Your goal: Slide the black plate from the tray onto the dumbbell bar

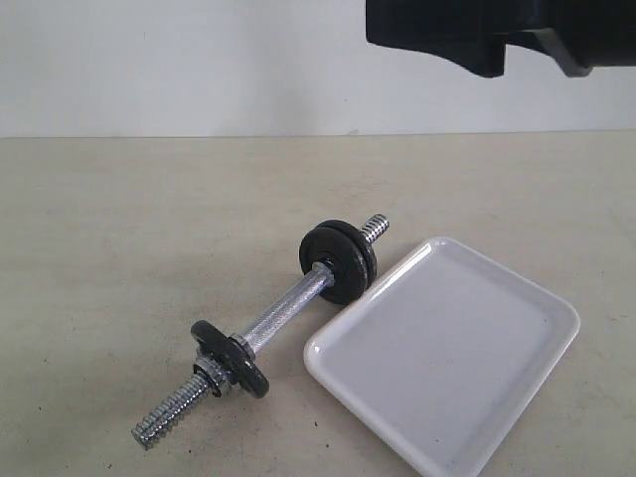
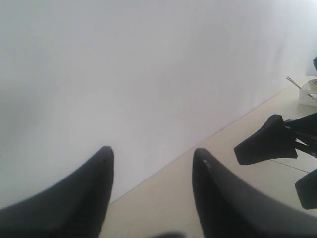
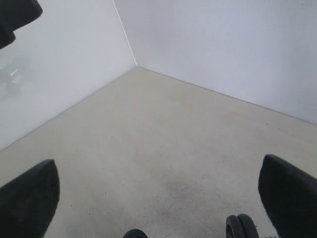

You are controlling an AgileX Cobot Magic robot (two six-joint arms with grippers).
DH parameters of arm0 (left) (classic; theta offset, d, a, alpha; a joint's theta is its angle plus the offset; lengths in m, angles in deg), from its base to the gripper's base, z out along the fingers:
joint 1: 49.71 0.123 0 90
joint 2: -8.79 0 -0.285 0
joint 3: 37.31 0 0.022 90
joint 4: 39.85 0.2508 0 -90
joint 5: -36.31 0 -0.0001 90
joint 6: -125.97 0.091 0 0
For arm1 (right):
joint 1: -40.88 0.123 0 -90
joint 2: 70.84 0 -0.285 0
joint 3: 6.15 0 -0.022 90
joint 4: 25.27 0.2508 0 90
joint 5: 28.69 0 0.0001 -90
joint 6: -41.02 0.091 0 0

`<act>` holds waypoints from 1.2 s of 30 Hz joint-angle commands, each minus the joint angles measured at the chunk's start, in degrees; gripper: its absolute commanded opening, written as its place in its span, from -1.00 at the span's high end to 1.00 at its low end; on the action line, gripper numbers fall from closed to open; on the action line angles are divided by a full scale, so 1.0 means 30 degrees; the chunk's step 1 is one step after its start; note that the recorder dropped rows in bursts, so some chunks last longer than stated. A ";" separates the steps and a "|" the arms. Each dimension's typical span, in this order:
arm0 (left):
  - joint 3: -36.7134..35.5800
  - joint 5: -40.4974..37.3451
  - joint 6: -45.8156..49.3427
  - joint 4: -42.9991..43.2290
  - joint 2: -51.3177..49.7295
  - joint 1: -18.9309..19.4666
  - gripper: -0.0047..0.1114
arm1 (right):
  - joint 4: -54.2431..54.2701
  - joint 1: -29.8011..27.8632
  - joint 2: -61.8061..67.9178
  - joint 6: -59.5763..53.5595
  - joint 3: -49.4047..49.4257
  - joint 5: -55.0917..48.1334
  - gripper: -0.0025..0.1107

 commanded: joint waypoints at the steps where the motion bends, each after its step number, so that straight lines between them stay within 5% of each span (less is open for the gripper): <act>1: 0.0044 -0.0128 -0.1874 0.1834 0.0837 0.0031 0.11 | -0.0259 -0.0132 -0.0978 -0.0021 -0.0099 0.0317 -0.81; 36: 0.0044 0.0288 -0.4545 0.2939 0.1770 0.0031 0.11 | -0.0239 -0.0132 -0.6423 0.0427 -0.0099 0.2115 -0.81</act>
